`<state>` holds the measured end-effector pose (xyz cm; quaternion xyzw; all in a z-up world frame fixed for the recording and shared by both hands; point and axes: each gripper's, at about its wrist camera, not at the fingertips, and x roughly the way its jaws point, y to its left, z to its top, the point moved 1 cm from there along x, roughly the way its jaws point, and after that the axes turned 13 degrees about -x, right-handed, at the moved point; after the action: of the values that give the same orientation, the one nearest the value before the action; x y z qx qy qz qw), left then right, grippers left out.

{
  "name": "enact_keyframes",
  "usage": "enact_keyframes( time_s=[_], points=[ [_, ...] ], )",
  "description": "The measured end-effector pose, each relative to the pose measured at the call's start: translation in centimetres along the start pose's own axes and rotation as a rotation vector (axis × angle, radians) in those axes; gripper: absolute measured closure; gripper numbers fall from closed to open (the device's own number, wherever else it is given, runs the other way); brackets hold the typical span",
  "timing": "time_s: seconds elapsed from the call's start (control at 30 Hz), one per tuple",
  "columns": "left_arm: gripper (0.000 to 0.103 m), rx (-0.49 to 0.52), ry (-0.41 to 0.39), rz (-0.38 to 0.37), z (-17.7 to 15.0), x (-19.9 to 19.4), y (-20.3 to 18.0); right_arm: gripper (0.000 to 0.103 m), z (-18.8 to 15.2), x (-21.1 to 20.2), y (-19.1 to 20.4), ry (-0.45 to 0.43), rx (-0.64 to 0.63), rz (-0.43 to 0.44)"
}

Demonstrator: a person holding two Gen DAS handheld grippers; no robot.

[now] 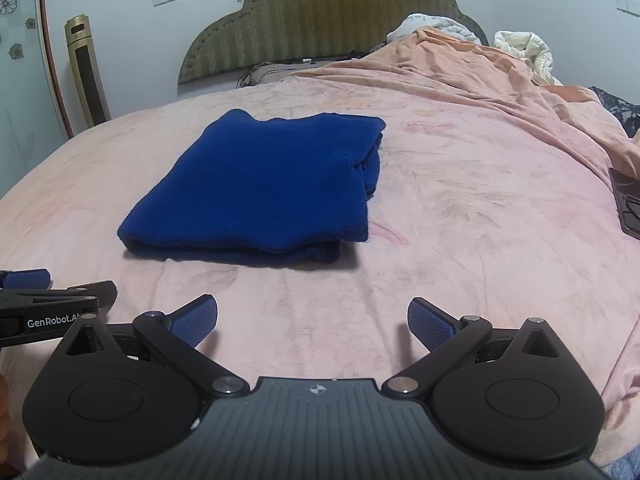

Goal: Fold small clothes

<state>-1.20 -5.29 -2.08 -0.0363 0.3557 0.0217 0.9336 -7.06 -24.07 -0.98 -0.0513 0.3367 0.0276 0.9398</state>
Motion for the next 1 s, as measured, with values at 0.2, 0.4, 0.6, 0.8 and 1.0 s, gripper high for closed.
enact_keyframes(
  time_s=[0.2,0.4,0.6,0.8,1.0],
  points=[
    [0.018,-0.004,0.003,0.005,0.02,0.00,0.07,0.000,-0.06,0.01,-0.02,0.000,0.004,-0.002],
    [0.018,-0.002,-0.004,0.001,0.03,-0.23,0.02,0.000,-0.05,-0.16,-0.06,-0.002,0.001,-0.001],
    [0.018,0.006,-0.006,0.001,-0.06,-0.31,-0.08,0.000,-0.07,-0.30,0.06,-0.003,-0.005,0.003],
    [0.018,0.010,-0.004,0.011,-0.12,-0.27,-0.21,0.000,-0.06,-0.29,0.09,-0.004,-0.004,0.004],
    [0.018,0.010,-0.002,0.012,-0.10,-0.27,-0.27,0.000,-0.06,-0.35,0.08,-0.003,-0.008,0.005]
  ],
)
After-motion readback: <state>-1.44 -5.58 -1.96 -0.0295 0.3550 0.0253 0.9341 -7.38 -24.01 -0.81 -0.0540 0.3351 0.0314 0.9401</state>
